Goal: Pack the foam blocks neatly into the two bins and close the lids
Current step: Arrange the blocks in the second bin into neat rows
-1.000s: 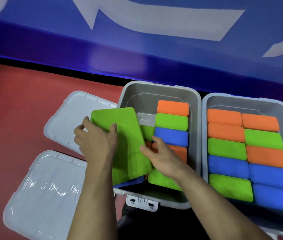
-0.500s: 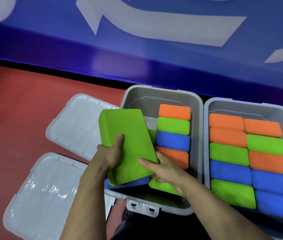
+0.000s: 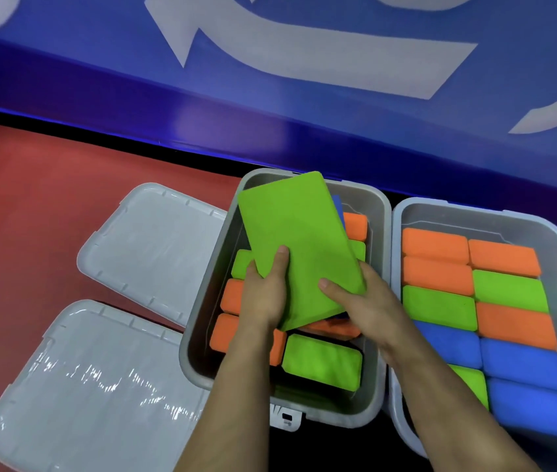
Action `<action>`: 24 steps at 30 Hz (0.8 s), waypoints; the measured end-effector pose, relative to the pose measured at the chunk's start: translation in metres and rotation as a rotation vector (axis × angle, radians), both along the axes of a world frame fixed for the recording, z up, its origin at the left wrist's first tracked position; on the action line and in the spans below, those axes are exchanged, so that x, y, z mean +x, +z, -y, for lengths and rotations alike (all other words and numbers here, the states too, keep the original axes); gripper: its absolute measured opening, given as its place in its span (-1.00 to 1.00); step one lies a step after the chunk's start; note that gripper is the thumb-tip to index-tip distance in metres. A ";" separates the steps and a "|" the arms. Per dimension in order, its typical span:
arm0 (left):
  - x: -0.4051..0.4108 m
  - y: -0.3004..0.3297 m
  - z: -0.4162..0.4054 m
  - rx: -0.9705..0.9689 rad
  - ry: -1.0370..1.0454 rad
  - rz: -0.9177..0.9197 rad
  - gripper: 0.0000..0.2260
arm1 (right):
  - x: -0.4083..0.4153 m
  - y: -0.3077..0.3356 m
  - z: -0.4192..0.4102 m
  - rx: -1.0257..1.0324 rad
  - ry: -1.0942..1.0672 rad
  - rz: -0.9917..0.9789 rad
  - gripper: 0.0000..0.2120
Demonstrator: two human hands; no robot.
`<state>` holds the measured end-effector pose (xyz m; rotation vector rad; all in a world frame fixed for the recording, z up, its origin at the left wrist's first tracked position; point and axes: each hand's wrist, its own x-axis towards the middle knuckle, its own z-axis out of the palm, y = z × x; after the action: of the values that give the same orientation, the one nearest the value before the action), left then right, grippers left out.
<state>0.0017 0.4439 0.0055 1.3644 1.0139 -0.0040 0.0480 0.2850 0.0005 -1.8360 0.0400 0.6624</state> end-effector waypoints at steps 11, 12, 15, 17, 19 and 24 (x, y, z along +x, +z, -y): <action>-0.002 -0.015 0.007 -0.042 0.004 -0.098 -0.49 | 0.000 -0.012 0.006 -0.173 0.009 0.006 -0.30; 0.000 -0.014 0.006 -0.067 0.010 -0.095 -0.47 | 0.002 -0.011 0.005 -0.164 -0.043 0.055 -0.17; 0.006 -0.012 0.004 -0.102 0.016 -0.074 -0.33 | 0.007 -0.003 -0.002 0.025 -0.271 0.127 -0.06; 0.009 -0.015 0.004 -0.092 0.046 -0.058 -0.30 | 0.007 -0.001 -0.009 0.181 -0.372 0.098 -0.15; 0.009 -0.017 0.005 -0.092 0.076 -0.049 -0.29 | 0.004 0.000 -0.016 0.282 -0.358 0.061 -0.19; 0.004 -0.022 0.003 -0.154 0.084 -0.015 -0.47 | -0.004 0.007 -0.025 0.449 -0.369 -0.057 -0.26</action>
<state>0.0061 0.4411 -0.0163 1.1825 1.0612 -0.0287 0.0440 0.3096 0.0078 -1.3308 0.2428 0.4199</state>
